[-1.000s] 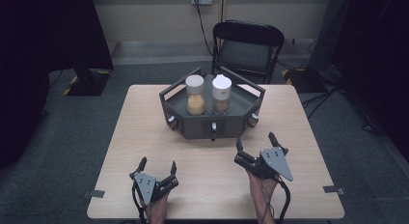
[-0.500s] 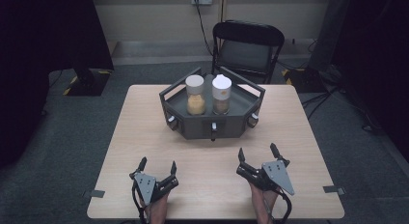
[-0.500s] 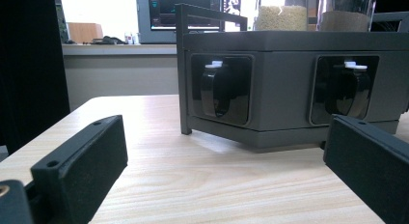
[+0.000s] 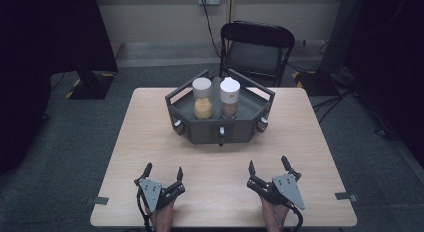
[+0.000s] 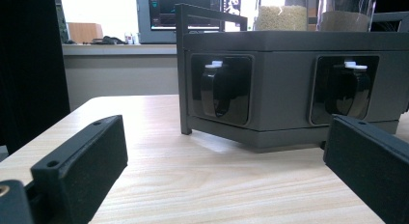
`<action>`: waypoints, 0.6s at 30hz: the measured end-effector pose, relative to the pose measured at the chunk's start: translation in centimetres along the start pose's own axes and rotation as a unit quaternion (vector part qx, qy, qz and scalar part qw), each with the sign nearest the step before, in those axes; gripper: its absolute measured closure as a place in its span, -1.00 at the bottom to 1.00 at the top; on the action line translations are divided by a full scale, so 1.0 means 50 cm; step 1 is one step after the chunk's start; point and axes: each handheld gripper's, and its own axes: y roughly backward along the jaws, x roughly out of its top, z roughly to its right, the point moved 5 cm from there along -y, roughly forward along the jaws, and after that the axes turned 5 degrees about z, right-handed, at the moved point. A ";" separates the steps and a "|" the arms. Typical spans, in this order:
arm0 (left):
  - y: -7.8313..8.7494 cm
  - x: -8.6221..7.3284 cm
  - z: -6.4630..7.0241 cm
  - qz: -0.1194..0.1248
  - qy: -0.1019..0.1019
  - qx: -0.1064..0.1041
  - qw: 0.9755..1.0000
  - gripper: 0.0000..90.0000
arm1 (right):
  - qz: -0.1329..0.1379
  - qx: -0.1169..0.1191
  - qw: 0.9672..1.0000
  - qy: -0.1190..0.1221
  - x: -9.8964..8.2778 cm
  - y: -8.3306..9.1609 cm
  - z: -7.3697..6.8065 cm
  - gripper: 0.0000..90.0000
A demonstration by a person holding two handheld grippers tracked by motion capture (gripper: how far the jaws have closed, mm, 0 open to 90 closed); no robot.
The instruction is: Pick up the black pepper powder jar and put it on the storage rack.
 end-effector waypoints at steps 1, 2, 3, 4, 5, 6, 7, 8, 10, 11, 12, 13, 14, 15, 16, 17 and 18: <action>0.000 0.000 0.000 0.000 0.000 0.000 1.000 -0.98 | 0.000 -0.001 1.000 0.001 -0.003 0.001 0.000 -1.00; 0.000 0.000 0.000 0.000 0.000 0.000 1.000 -0.98 | -0.001 -0.001 1.000 0.001 -0.006 0.002 0.000 -1.00; 0.000 0.000 0.000 0.000 0.000 0.000 1.000 -0.98 | 0.000 -0.001 1.000 0.001 -0.009 0.004 0.000 -1.00; 0.000 0.000 0.000 0.000 0.000 0.000 1.000 -0.98 | -0.001 -0.001 1.000 0.002 -0.012 0.004 0.000 -1.00; 0.000 0.000 0.000 0.000 0.000 0.000 1.000 -0.98 | -0.002 -0.001 1.000 0.005 -0.016 0.005 0.001 -1.00; 0.000 0.000 0.000 0.000 0.000 0.000 1.000 -0.98 | -0.004 -0.001 1.000 0.006 -0.018 0.006 0.001 -1.00; 0.000 0.000 0.000 0.000 0.000 0.000 1.000 -0.98 | -0.005 -0.001 1.000 0.007 -0.020 0.007 0.001 -1.00; 0.000 0.000 0.000 0.000 0.000 0.000 1.000 -0.98 | -0.007 -0.002 1.000 0.006 -0.022 0.008 0.001 -1.00; 0.000 0.000 0.000 0.000 0.000 0.000 1.000 -0.98 | -0.009 -0.003 1.000 0.003 -0.028 0.011 0.002 -1.00; 0.000 0.000 0.000 0.000 0.000 0.000 1.000 -0.98 | -0.009 -0.003 1.000 0.005 -0.031 0.012 0.002 -1.00; 0.000 0.000 0.000 0.000 0.000 0.000 1.000 -0.98 | -0.011 -0.003 1.000 0.006 -0.034 0.013 0.002 -1.00; 0.000 0.000 0.000 0.000 0.000 0.000 1.000 -0.98 | -0.012 -0.003 1.000 0.007 -0.036 0.014 0.001 -1.00; 0.000 0.000 0.000 0.000 0.000 0.000 1.000 -0.98 | -0.013 -0.003 1.000 0.007 -0.037 0.014 0.001 -1.00; 0.000 0.000 0.000 0.000 0.000 0.000 1.000 -0.98 | -0.013 -0.003 1.000 0.008 -0.040 0.015 0.000 -1.00; 0.000 0.000 0.000 0.000 0.000 0.000 1.000 -0.98 | -0.013 -0.003 1.000 0.009 -0.041 0.015 0.000 -1.00; 0.000 0.000 0.000 0.000 0.000 0.000 1.000 -0.98 | -0.012 -0.003 1.000 0.012 -0.044 0.016 -0.001 -1.00; 0.000 0.000 0.000 0.000 0.000 0.000 1.000 -0.98 | -0.014 -0.002 1.000 0.016 -0.046 0.015 -0.002 -1.00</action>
